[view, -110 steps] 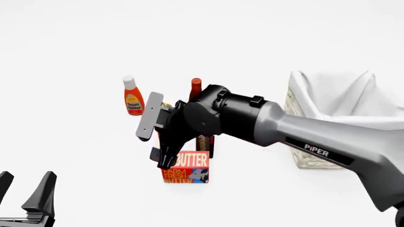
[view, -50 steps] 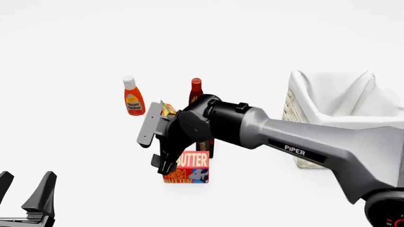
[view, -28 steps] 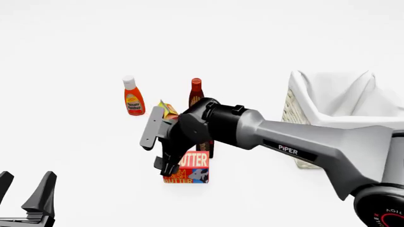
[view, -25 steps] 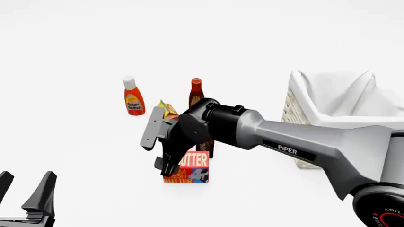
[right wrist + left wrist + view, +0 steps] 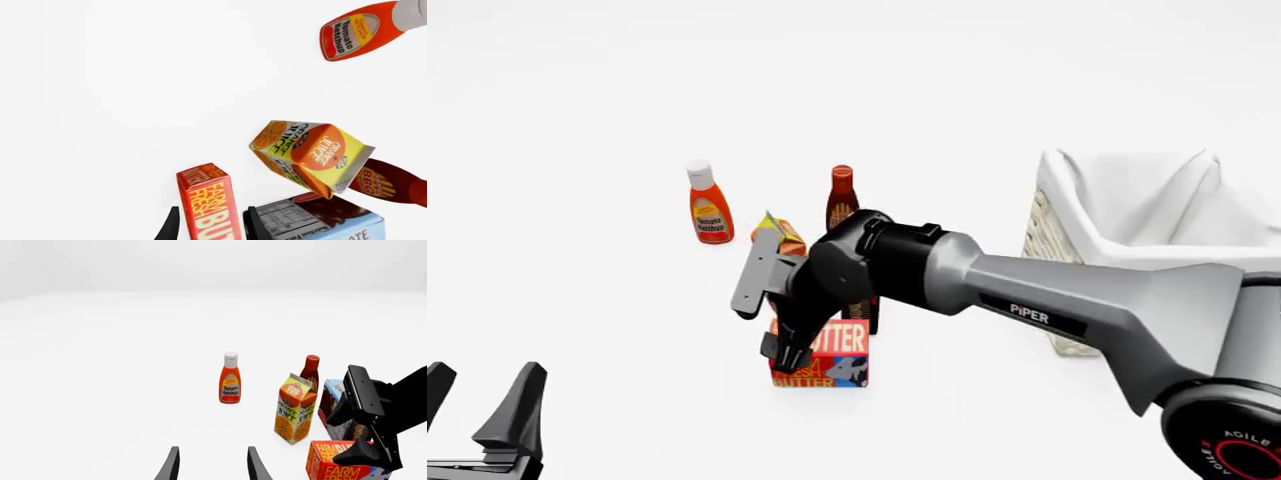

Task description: Pick the butter and place it in the basket.

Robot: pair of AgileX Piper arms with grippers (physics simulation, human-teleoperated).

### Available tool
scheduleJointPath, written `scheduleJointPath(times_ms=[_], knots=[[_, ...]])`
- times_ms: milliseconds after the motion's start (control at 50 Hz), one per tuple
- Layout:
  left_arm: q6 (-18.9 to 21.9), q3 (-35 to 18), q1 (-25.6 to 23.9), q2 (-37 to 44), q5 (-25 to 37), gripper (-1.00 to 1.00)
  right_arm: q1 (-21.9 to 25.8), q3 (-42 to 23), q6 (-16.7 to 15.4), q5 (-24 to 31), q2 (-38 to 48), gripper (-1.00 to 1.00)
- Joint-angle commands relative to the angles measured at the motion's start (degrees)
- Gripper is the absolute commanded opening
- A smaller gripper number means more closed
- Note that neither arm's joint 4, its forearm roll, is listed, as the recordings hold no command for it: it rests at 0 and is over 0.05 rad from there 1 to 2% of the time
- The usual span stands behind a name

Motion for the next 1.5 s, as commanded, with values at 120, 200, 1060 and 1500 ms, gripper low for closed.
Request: scheduleJointPath(times_ms=[120, 200, 1060, 1500], knots=[[0.00, 0.00, 0.00, 0.00, 0.00, 1.00, -0.39, 0.05, -0.11, -0.13, 0.68, 1.00], [0.00, 0.00, 0.00, 0.00, 0.00, 1.00, -0.49, -0.01, -0.12, -0.14, 0.88, 1.00], [0.00, 0.00, 0.00, 0.00, 0.00, 1.00, -0.64, 0.28, 0.49, -0.65, 3.35, 1.00], [0.00, 0.00, 0.00, 0.00, 0.00, 1.00, -1.03, 1.11, 0.48, -0.65, 4.82, 1.00]])
